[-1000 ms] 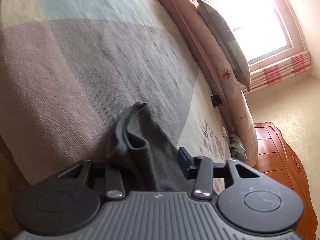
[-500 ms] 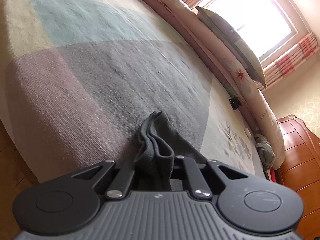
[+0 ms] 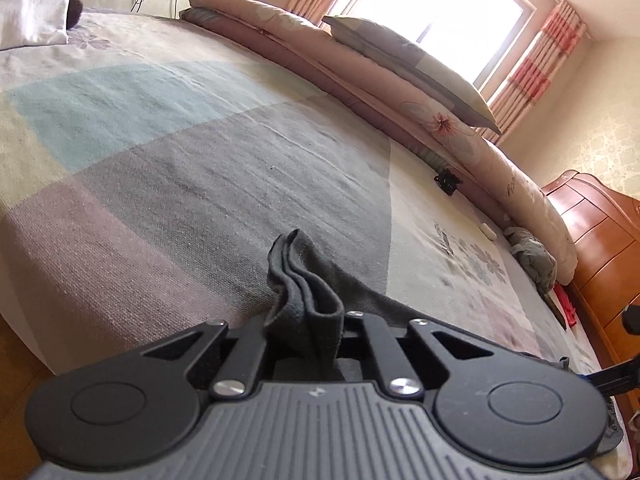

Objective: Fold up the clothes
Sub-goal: 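Lift the cuff with the left gripper and carry it over the sweatpants, then lay the cuff onto the sweatpants and open the left gripper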

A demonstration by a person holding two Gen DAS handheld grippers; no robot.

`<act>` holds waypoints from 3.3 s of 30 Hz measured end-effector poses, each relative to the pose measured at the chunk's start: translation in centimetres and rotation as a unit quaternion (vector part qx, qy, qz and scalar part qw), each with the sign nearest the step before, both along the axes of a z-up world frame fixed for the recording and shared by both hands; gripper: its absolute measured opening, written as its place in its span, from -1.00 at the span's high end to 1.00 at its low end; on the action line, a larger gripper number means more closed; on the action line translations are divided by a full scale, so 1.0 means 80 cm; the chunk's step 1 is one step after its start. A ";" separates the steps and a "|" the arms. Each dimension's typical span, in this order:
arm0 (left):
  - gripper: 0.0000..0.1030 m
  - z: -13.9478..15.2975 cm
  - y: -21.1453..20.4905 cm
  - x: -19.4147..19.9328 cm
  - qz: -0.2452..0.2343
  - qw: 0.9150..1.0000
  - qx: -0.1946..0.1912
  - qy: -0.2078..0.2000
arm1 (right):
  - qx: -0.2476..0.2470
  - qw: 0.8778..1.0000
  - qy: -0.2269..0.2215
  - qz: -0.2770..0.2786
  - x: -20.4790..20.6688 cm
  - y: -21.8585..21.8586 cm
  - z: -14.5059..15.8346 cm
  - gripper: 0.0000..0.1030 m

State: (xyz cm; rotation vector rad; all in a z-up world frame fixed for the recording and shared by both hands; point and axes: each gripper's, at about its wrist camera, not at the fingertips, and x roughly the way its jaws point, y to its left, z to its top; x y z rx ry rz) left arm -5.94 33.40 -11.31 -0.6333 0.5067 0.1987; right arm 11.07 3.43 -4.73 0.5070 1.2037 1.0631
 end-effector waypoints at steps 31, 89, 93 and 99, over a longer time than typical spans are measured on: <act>0.88 -0.023 0.014 0.000 -0.002 0.999 -0.046 -0.006 | -0.073 0.995 0.017 -0.061 0.052 0.119 -0.034 -1.00; 0.89 0.115 -0.130 0.047 -0.116 0.991 0.069 -0.021 | -0.211 0.959 -0.154 -0.106 -0.045 -0.176 0.015 -1.00; 0.89 0.118 -0.151 0.054 -0.134 0.988 0.069 -0.022 | -0.210 0.957 -0.163 -0.114 -0.050 -0.189 0.021 -1.00; 0.89 0.117 -0.187 0.072 -0.166 0.983 0.079 -0.016 | -0.198 0.960 -0.149 -0.133 -0.052 -0.209 0.017 -1.00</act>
